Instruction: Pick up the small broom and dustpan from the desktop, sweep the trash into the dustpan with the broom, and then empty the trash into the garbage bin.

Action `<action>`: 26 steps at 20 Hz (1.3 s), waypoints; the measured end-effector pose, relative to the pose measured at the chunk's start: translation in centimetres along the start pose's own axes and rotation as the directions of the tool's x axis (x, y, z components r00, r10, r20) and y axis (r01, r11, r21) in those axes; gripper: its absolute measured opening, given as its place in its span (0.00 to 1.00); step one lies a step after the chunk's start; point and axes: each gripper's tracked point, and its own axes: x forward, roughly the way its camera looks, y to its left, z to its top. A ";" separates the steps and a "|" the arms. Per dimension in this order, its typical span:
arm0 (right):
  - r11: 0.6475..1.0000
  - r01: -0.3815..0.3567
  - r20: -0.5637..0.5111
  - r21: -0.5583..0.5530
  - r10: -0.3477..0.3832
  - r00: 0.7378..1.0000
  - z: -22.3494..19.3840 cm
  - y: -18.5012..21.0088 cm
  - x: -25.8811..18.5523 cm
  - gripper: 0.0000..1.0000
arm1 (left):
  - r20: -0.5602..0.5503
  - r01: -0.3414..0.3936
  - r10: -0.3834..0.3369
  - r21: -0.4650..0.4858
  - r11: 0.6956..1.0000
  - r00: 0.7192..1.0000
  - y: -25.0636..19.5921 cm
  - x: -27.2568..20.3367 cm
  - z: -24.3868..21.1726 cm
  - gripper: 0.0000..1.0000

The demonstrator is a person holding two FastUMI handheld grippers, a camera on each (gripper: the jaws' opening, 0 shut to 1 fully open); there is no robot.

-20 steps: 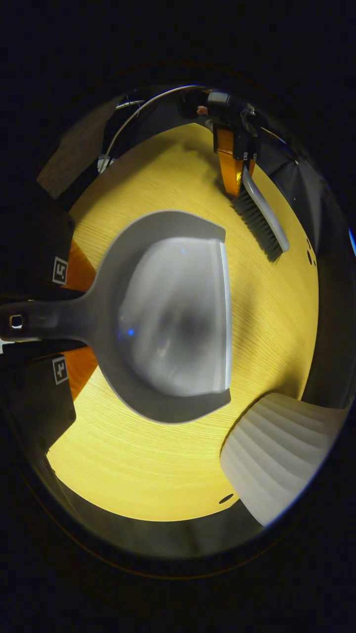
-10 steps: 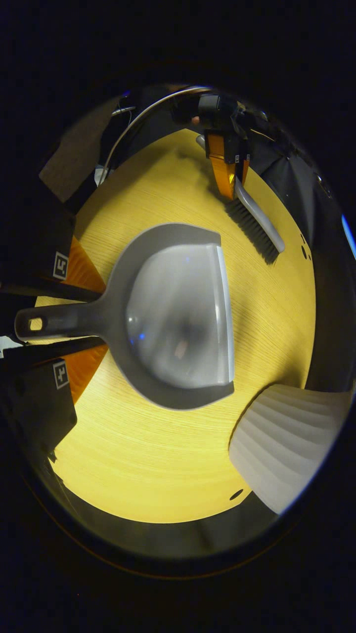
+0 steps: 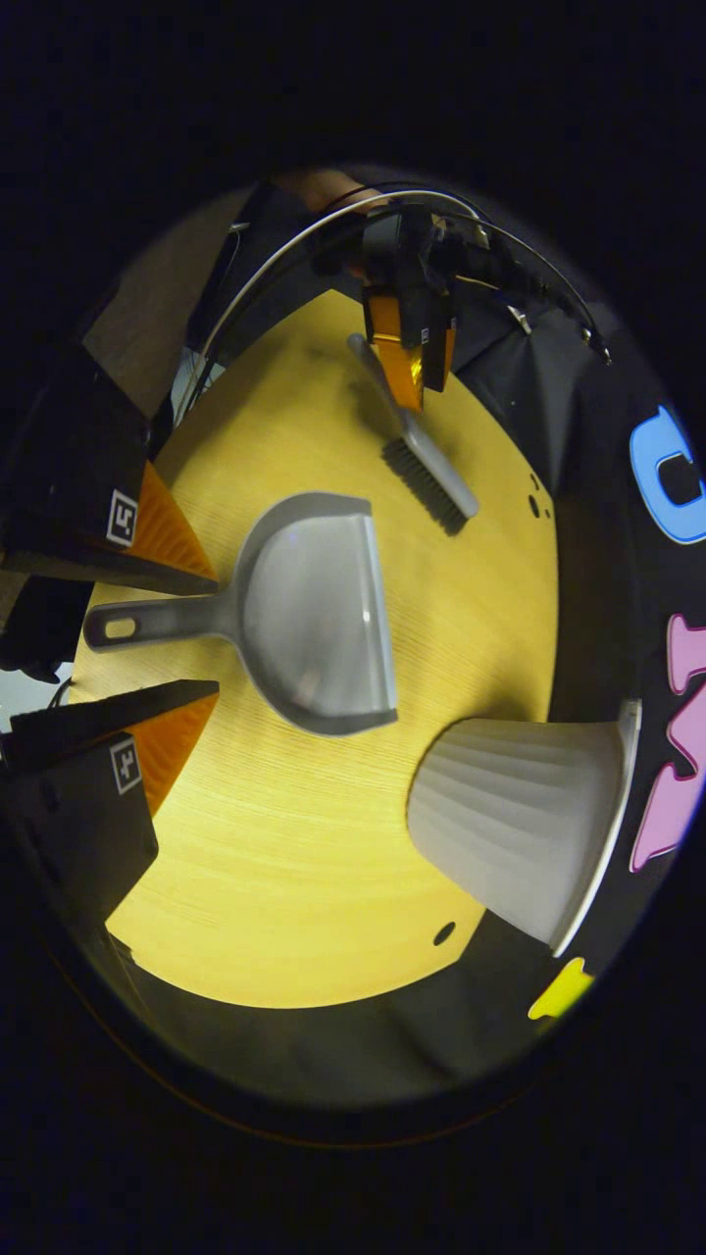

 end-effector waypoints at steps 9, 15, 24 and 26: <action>0.996 0.079 0.428 0.047 -0.092 0.899 10.7 -1.6 -8.2 0.55 | 0.333 0.022 0.025 -0.136 0.990 0.943 -2.8 -8.7 10.5 0.69; 0.992 0.105 0.571 0.066 -0.124 0.811 15.0 -2.6 -13.5 0.57 | 0.527 0.049 0.028 -0.131 0.990 0.850 -4.5 -14.9 16.5 0.71; 0.989 0.141 0.643 0.046 -0.137 0.754 17.0 -3.4 -17.1 0.76 | 0.558 0.106 -0.018 -0.126 0.986 0.829 -7.5 -16.9 18.2 0.73; 0.990 0.136 0.651 0.043 -0.131 0.747 17.2 -3.3 -17.2 0.78 | 0.560 0.101 -0.023 -0.109 0.989 0.828 -7.8 -17.2 18.3 0.76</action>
